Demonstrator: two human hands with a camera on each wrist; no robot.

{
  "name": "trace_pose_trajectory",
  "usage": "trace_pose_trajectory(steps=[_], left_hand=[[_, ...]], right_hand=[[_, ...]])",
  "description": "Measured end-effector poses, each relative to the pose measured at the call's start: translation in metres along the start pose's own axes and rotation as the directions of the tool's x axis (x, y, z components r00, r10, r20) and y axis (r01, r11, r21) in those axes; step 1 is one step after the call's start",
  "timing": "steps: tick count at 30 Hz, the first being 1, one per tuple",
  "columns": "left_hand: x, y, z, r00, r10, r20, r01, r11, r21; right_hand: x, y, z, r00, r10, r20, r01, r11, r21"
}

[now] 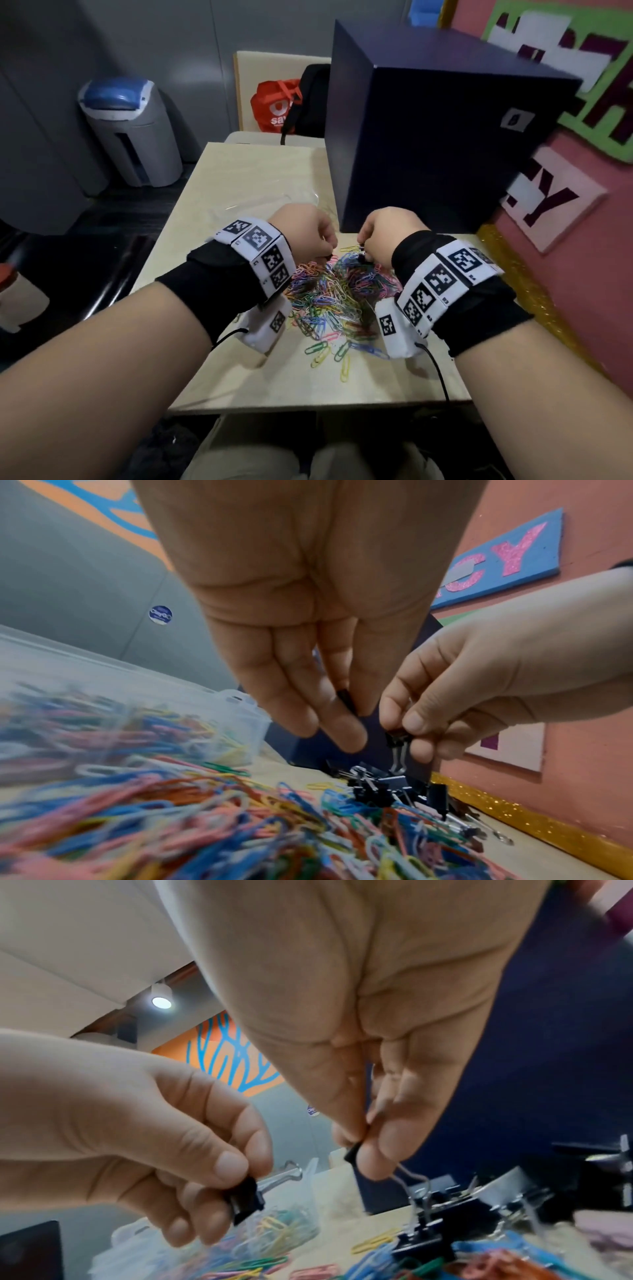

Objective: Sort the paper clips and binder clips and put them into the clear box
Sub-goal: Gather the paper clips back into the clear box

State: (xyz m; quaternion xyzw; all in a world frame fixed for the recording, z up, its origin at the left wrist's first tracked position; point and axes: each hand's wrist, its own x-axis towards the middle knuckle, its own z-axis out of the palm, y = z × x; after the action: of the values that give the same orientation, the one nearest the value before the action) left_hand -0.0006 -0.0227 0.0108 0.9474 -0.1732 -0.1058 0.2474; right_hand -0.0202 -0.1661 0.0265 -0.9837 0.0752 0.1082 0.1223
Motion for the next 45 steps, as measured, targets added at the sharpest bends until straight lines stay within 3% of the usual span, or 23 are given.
trace_pose_trajectory(steps=[5,12,18,25,29,32,35,38,42,45], left_hand=[[0.013,0.016,0.01,0.997,0.082,0.012,-0.081,0.996,-0.046],[0.011,0.013,0.008,0.991,0.055,0.123,-0.056,0.998,0.007],[-0.015,-0.01,-0.008,0.999,-0.047,0.017,0.045,0.992,0.116],[-0.036,-0.039,-0.009,0.978,-0.191,-0.089,0.21,0.899,0.383],[-0.037,-0.05,0.0,0.943,-0.227,-0.244,0.305,0.884,0.355],[-0.033,-0.05,0.002,0.921,-0.228,-0.316,0.336,0.874,0.35],[-0.026,-0.05,0.005,0.931,-0.233,-0.281,0.334,0.854,0.399],[-0.02,-0.052,0.008,0.945,-0.247,-0.215,0.32,0.838,0.441],[-0.017,-0.057,0.008,0.959,-0.208,-0.191,0.273,0.858,0.435],[-0.015,-0.061,0.007,0.969,-0.177,-0.17,0.233,0.883,0.407]], right_hand=[[0.009,0.015,-0.004,0.991,0.13,-0.029,-0.132,0.988,-0.075],[0.002,0.021,-0.003,0.995,0.098,0.004,-0.095,0.974,-0.205],[-0.014,0.016,0.015,0.972,-0.061,0.228,0.148,0.91,-0.388],[-0.024,-0.007,0.03,0.938,-0.185,0.294,0.312,0.819,-0.482],[-0.025,-0.015,0.027,0.951,-0.191,0.242,0.286,0.842,-0.457],[-0.023,-0.009,0.021,0.958,-0.126,0.257,0.252,0.794,-0.553],[-0.021,-0.003,0.024,0.942,-0.059,0.332,0.268,0.729,-0.63],[-0.019,-0.007,0.029,0.931,-0.085,0.354,0.312,0.687,-0.656],[-0.015,-0.017,0.035,0.922,-0.176,0.345,0.361,0.713,-0.602],[-0.006,-0.02,0.037,0.938,-0.223,0.267,0.333,0.793,-0.51]])
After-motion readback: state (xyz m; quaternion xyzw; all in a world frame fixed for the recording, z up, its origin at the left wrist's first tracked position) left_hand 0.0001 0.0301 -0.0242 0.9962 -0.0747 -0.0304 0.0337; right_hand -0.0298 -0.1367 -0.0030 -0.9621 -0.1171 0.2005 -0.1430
